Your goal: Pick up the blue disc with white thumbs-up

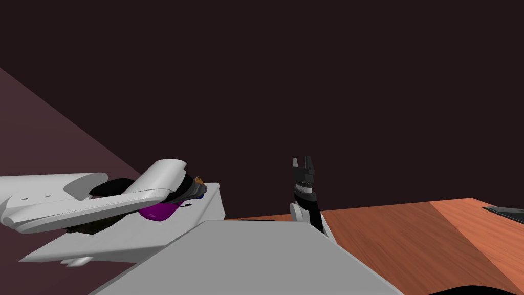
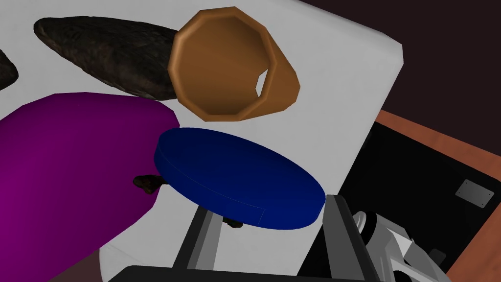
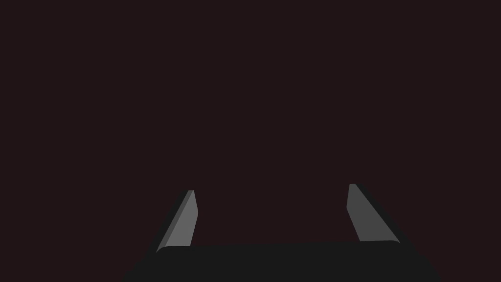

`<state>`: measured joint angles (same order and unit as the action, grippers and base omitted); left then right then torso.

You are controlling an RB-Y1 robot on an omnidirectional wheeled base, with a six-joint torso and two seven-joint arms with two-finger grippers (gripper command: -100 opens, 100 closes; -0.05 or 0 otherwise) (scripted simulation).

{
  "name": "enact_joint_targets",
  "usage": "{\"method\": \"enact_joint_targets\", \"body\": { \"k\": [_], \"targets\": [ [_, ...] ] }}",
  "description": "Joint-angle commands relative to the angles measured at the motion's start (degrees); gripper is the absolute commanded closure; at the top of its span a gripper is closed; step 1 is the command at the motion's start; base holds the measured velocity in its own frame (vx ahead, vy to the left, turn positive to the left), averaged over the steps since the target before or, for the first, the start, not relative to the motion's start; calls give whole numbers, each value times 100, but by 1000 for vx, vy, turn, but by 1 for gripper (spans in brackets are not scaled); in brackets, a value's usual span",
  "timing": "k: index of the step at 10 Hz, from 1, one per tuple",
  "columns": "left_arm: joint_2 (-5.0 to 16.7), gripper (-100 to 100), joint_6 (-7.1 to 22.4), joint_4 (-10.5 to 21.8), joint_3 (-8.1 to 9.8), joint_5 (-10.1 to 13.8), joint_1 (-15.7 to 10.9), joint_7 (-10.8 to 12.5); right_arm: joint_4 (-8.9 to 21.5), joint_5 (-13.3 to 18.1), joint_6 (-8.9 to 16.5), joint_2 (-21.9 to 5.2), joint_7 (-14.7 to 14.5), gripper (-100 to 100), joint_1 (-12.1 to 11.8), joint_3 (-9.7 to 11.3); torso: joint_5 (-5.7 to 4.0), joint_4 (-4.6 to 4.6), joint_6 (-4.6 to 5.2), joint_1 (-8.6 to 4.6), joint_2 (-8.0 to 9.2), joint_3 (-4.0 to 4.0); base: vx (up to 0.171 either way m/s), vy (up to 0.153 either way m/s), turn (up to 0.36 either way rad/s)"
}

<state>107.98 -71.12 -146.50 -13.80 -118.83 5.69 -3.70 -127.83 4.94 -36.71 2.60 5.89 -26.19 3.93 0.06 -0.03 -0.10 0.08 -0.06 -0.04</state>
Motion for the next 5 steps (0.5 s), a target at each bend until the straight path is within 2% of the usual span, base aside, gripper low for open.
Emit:
{"method": "enact_joint_targets", "body": {
  "k": [1,3,4,5],
  "targets": [
    [40,100,-80,-34,84,187,-99,-28,0,0,0,0,0,0,0,0,0,0,0,0,0,0,-5,0,32],
    [136,100,-132,-86,193,436,-222,-47,0,0,0,0,0,0,0,0,-2,2,-2,-3,3,2,-6,0,31],
    [46,100,-187,-60,177,386,-225,-72,0,0,0,0,0,0,0,0,-4,2,-1,-5,4,3,0,0,0],
    [55,0,-194,-64,187,405,-233,-74,0,0,0,0,0,0,0,0,-2,0,0,-4,3,1,0,0,0]
  ]
}}
